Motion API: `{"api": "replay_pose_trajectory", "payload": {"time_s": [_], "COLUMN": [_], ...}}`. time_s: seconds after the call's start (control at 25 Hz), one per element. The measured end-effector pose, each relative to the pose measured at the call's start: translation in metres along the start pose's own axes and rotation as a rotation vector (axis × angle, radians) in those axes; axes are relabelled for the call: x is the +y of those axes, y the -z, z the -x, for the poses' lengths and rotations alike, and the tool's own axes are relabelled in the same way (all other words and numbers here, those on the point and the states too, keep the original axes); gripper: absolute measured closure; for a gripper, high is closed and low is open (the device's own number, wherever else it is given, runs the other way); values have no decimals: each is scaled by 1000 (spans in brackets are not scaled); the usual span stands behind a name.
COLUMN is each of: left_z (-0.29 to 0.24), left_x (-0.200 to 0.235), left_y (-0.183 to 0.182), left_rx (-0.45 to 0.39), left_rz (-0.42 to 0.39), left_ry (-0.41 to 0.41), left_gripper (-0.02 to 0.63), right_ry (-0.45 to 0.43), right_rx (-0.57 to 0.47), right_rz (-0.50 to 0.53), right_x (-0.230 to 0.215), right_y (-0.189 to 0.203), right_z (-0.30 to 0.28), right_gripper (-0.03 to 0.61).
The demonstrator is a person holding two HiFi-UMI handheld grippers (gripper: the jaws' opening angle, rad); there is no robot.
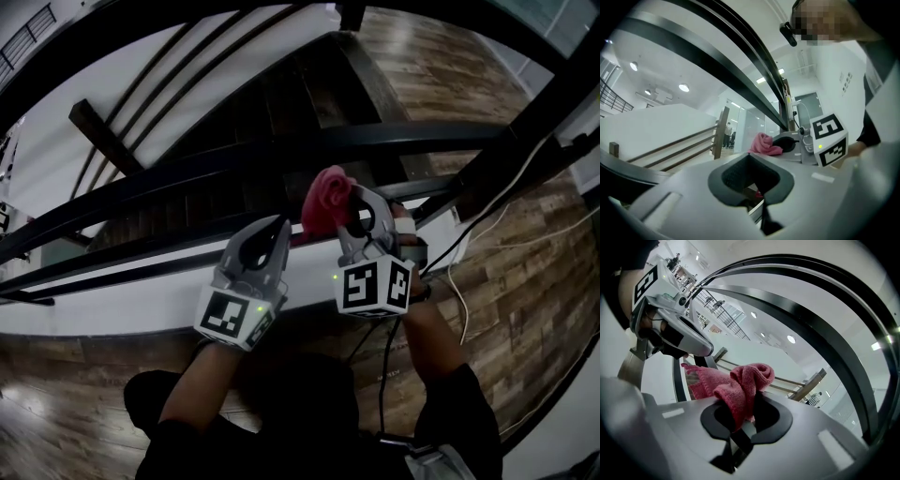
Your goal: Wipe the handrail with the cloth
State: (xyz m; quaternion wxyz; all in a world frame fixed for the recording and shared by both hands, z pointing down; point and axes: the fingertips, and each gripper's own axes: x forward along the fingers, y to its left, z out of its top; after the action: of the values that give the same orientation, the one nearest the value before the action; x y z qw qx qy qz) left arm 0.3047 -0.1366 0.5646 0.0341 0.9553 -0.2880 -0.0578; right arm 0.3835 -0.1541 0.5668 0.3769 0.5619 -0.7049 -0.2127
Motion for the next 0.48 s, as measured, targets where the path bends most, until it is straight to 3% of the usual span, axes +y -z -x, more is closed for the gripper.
{"api": "replay_pose_trajectory", "payload": {"time_s": [0.48], "left_z": [-49], "left_x": [-48], "left_y": [7], "left_rx": [5], "left_rz": [8], "left_ry": [108], "left_gripper": [615], "right_ry": [95], "right_rx": [58], "right_rz": [-46], "right_x": [-39], "right_y": [45], "right_z": [12], "right_gripper": [532]}}
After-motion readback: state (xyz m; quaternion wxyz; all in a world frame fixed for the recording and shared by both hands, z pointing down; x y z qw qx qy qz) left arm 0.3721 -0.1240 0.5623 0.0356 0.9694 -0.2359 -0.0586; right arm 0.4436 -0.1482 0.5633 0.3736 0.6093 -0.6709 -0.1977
